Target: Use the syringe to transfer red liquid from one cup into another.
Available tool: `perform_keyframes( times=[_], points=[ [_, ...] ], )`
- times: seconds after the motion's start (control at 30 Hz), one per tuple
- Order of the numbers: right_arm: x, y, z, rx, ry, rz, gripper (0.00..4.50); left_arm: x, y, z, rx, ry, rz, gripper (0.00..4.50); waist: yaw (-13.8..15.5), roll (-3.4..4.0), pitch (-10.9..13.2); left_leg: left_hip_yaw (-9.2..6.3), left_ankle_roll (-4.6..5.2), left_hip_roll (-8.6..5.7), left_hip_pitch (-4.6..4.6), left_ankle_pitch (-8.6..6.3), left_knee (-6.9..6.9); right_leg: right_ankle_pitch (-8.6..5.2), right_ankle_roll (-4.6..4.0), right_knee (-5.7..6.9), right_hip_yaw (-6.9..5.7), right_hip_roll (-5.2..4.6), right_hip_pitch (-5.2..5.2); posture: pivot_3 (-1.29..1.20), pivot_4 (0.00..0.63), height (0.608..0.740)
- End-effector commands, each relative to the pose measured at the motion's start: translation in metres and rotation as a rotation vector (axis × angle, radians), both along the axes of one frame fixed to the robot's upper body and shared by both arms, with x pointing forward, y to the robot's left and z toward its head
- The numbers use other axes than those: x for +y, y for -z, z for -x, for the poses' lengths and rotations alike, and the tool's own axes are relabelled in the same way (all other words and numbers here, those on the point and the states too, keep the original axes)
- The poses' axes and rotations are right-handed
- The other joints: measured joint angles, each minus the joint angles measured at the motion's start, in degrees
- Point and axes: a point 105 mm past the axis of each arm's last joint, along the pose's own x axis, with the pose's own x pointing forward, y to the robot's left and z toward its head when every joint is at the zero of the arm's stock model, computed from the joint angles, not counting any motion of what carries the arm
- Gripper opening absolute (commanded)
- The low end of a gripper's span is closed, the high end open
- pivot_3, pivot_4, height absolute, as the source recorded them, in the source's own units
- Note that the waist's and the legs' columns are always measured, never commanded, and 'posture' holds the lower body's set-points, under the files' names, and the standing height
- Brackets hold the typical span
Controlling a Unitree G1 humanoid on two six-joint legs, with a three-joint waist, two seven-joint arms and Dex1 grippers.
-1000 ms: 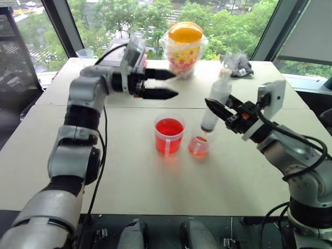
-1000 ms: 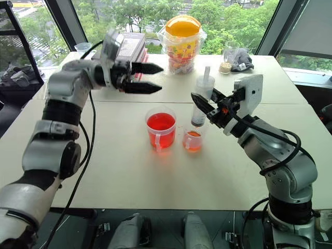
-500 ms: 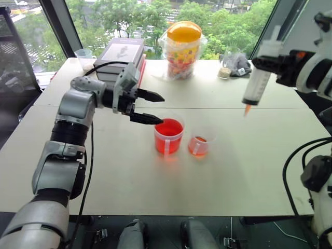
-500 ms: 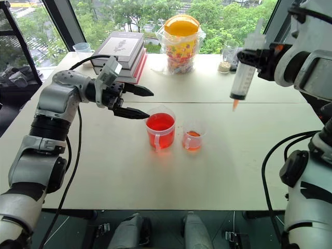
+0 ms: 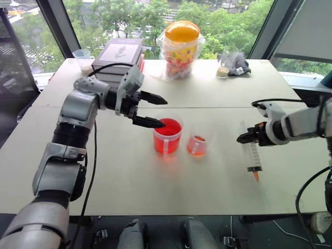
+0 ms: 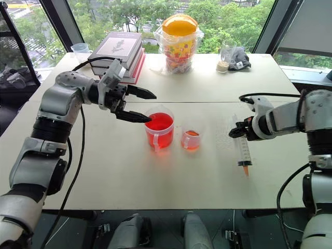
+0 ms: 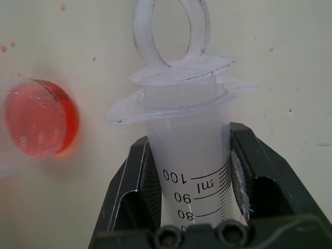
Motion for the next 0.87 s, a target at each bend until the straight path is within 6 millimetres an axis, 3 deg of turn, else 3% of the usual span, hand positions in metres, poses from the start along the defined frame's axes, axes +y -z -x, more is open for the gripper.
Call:
perform_keyframes(
  times=[0.03,0.23,0.4,0.5,0.63,0.8,0.87],
  points=[
    [-0.003,-0.005,-0.008,-0.018,0.026,0.005,1.40,0.003,-0.009,0.007,-0.023,0.001,0.027,4.44,0.04,0.00,0.00,0.01,0.00,0.00,0.00,0.00,0.00,0.00,0.00,0.00,0.00,0.00,0.00,0.00,0.150,0.740],
    [-0.008,0.002,-0.014,-0.020,0.053,-0.009,4.33,0.005,-0.009,0.016,0.025,-0.004,0.050,4.50,0.20,0.00,0.00,0.03,0.00,-0.01,-0.03,0.00,0.01,0.00,0.01,-0.02,-0.01,-0.01,0.00,0.00,0.150,0.740],
    [-0.006,-0.014,-0.008,-0.102,0.011,-0.036,4.42,0.006,-0.011,0.021,0.048,-0.003,0.057,4.50,0.24,0.00,0.00,0.03,0.00,-0.01,-0.03,0.00,0.00,0.00,0.02,-0.03,-0.01,-0.01,0.00,0.00,0.150,0.740],
    [0.002,-0.041,0.006,-0.228,-0.077,-0.098,4.42,0.010,-0.011,0.023,0.058,-0.010,0.055,4.50,0.41,0.00,0.00,0.01,-0.01,-0.01,-0.03,0.00,-0.01,0.00,0.03,-0.02,-0.02,-0.01,0.00,0.00,0.150,0.740],
    [0.016,-0.075,0.045,-0.435,-0.251,-0.023,4.42,0.016,-0.010,0.024,0.072,-0.029,0.053,4.50,0.45,0.00,0.00,-0.02,-0.01,0.00,-0.04,0.00,-0.03,-0.01,0.06,-0.02,-0.05,-0.02,0.00,0.00,0.150,0.740],
    [0.032,-0.093,0.086,-0.545,-0.368,-0.129,4.42,0.022,-0.006,0.025,0.087,-0.048,0.035,4.50,0.40,-0.01,0.00,-0.07,0.00,-0.01,0.04,0.00,0.01,-0.01,0.06,-0.07,-0.08,-0.05,0.16,0.00,0.150,0.740],
    [0.039,-0.088,0.099,-0.540,-0.391,-0.121,4.42,0.023,-0.002,0.025,0.092,-0.052,0.022,4.50,0.39,-0.01,0.00,-0.05,0.00,-0.02,0.15,0.00,0.01,-0.02,0.06,-0.06,-0.03,-0.06,0.23,0.00,0.150,0.740]
  ],
)
